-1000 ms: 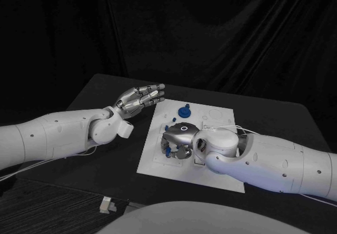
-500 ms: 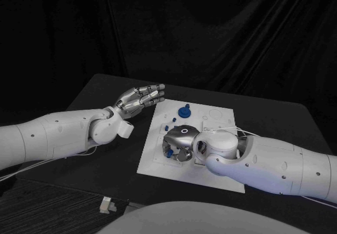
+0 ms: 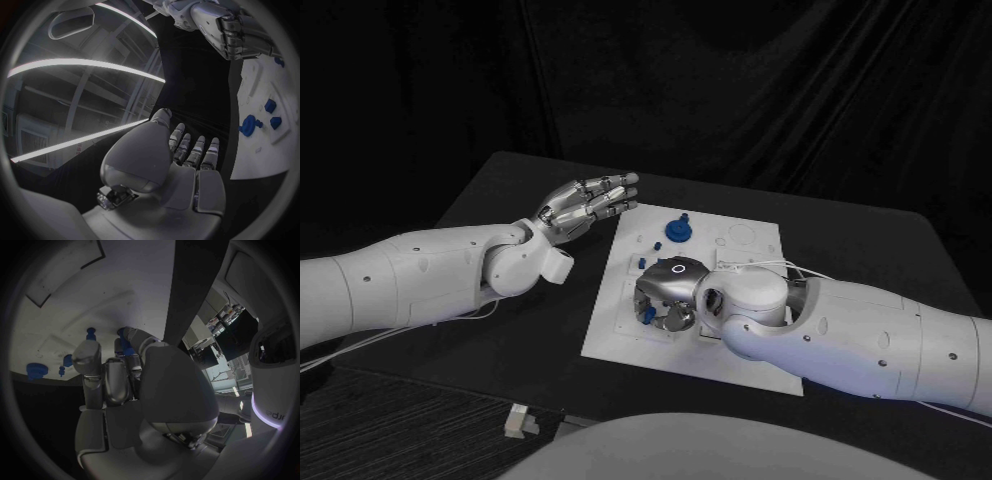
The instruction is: Assemble the parts on the task board
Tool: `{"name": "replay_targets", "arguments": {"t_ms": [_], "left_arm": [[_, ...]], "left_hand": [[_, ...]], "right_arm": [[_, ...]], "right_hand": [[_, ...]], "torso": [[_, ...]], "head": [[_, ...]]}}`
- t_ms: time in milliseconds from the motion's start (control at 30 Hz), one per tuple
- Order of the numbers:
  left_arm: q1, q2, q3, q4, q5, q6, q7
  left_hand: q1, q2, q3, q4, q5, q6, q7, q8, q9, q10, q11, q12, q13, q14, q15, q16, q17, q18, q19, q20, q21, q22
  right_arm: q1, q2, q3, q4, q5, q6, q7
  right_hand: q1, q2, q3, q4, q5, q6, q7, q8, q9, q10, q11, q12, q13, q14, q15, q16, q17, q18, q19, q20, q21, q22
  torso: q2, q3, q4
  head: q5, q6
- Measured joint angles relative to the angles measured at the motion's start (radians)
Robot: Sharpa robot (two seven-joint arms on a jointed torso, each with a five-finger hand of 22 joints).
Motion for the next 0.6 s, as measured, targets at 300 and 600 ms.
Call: {"name": "replay_targets", "arguments": {"t_ms": [300, 600], "left_arm": [[-0.001, 0.001, 0.000, -0.001, 0.000, 0.002, 0.000], [-0.002, 0.001, 0.000, -0.003, 0.000, 0.003, 0.000]], "left_hand": [[0.000, 0.000, 0.000, 0.000, 0.000, 0.000, 0.000, 0.000, 0.000, -0.001, 0.000, 0.000, 0.000, -0.007, 0.007, 0.000, 0.000, 0.000, 0.000, 0.000, 0.000, 0.000], [0.000, 0.000, 0.000, 0.000, 0.000, 0.000, 0.000, 0.000, 0.000, -0.001, 0.000, 0.000, 0.000, -0.007, 0.007, 0.000, 0.000, 0.000, 0.000, 0.000, 0.000, 0.000]], "right_arm": [[0.000, 0.000, 0.000, -0.001, -0.001, 0.007, -0.002], [-0.002, -0.003, -0.003, -0.001, -0.001, 0.025, -0.002]], "right_hand": [[-0.033, -0.003, 0.005, -0.005, -0.026, -0.179, 0.022, -0.096, -0.039, 0.004, 0.005, -0.012, 0.006, 0.003, 0.015, -0.019, -0.019, 0.001, -0.041, 0.013, -0.070, 0.000], [-0.100, -0.016, -0.067, 0.082, -0.128, -0.334, -0.042, -0.096, -0.093, -0.043, 0.027, -0.027, 0.044, -0.018, 0.043, -0.039, -0.041, 0.002, -0.068, 0.039, -0.149, 0.000]], "torso": [[0.000, 0.0001, -0.0002], [0.000, 0.0001, -0.0001]], "head": [[0.002, 0.000], [0.003, 0.000]]}}
